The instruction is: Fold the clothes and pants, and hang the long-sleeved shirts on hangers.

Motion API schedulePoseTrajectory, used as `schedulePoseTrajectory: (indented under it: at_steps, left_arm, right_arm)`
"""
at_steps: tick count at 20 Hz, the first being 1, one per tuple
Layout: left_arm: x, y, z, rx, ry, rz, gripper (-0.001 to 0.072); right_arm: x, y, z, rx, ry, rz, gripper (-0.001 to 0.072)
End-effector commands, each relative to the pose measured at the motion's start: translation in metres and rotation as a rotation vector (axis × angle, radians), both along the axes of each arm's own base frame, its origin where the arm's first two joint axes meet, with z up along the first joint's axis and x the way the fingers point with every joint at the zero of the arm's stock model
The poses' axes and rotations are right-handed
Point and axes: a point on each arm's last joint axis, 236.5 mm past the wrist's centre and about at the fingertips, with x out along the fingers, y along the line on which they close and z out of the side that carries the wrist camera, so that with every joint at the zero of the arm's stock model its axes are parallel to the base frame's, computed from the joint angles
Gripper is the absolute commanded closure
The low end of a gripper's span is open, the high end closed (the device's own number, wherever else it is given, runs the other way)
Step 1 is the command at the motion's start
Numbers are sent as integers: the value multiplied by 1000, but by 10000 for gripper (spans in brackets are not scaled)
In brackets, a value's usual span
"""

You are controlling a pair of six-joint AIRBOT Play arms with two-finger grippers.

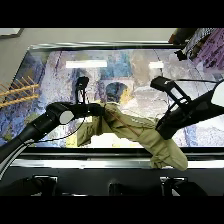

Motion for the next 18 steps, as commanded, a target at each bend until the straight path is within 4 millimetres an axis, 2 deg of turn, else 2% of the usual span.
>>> schedulePoseTrajectory:
  at_steps: [1,8,12,14,18]
  left_arm:
    - [6,-2,12,-14,-24,2,682]
    - [19,-6,44,-50,-74,9,682]
    - [15,-6,49,-34,-61,-4,683]
    - [11,-5,49,-14,-57,-26,683]
    - [8,-4,64,-35,-81,-27,683]
  right_arm:
    - [0,1,0,2,2,-1,683]
    - [15,-3,-12,-32,4,-4,683]
    - [27,-23,-24,-126,5,-29,683]
    - [30,-22,-26,-126,4,-31,683]
    - [46,-14,-31,-102,-27,-39,683]
